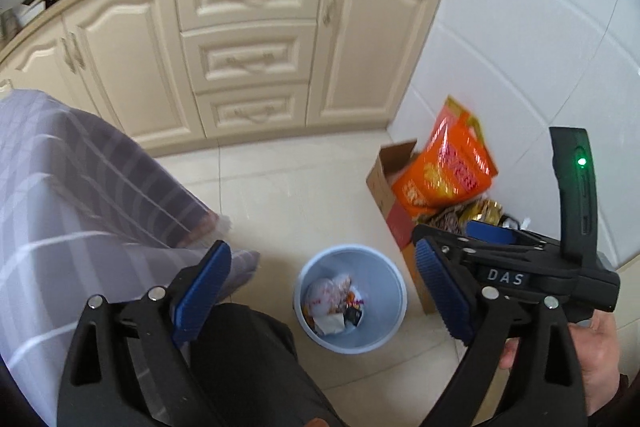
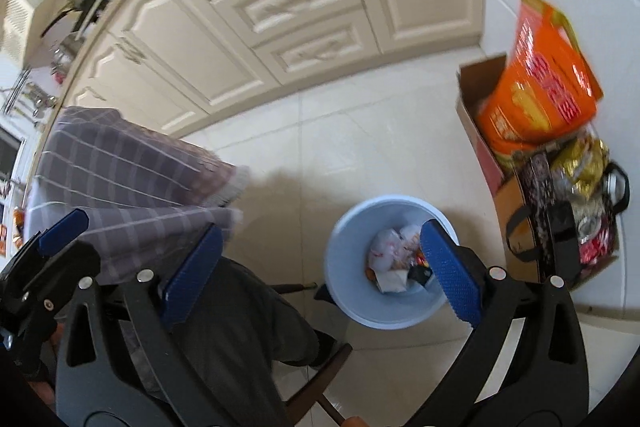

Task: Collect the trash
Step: 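Move both open tools back toward the crushed can and wrappers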

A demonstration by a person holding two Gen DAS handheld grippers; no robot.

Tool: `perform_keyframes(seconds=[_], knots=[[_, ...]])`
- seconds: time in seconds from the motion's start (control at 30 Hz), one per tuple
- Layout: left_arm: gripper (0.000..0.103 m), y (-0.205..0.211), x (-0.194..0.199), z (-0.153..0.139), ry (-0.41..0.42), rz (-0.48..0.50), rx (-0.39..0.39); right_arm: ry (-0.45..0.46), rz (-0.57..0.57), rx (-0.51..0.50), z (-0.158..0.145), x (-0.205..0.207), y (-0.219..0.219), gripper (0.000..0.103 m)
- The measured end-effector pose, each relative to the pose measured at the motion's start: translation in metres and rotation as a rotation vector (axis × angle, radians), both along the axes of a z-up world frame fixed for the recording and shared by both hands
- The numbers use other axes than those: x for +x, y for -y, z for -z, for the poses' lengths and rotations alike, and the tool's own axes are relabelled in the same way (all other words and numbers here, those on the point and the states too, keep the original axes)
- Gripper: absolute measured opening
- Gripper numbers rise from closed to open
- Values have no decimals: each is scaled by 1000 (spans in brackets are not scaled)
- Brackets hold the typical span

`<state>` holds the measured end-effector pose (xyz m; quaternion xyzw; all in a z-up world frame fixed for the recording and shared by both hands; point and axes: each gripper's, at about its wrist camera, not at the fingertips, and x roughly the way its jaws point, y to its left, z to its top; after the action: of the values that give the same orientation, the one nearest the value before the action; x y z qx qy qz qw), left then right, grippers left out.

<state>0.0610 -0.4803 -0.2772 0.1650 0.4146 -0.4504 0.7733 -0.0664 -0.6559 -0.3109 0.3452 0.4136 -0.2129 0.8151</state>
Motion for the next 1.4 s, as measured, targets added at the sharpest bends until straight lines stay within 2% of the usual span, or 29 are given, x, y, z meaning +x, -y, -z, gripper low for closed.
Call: perform_keyframes(seconds=[0.27,0.57,0.77,1.07,1.23,1.4], knots=[[94,-57,8,-66,95,-62,-128,81,-85,-111,-72,33,-40,97],[95,-136,29,-115,180,-191,-222,177,-228,-200,-140,81,-104,97],[96,-199,49,-140,254,-296,-251,229,-343,-242,-175,122,-160,97],[97,-305,93,-152,336,-508,-233,262,-490,-257,-194,179,-239,97],[97,-356,125,-142,358,-609,-188,255,-556,-245,-189,214,-280,97],[97,-393,167,-124,333,-653,-131,226,-594,-226,-176,250,-304,97]])
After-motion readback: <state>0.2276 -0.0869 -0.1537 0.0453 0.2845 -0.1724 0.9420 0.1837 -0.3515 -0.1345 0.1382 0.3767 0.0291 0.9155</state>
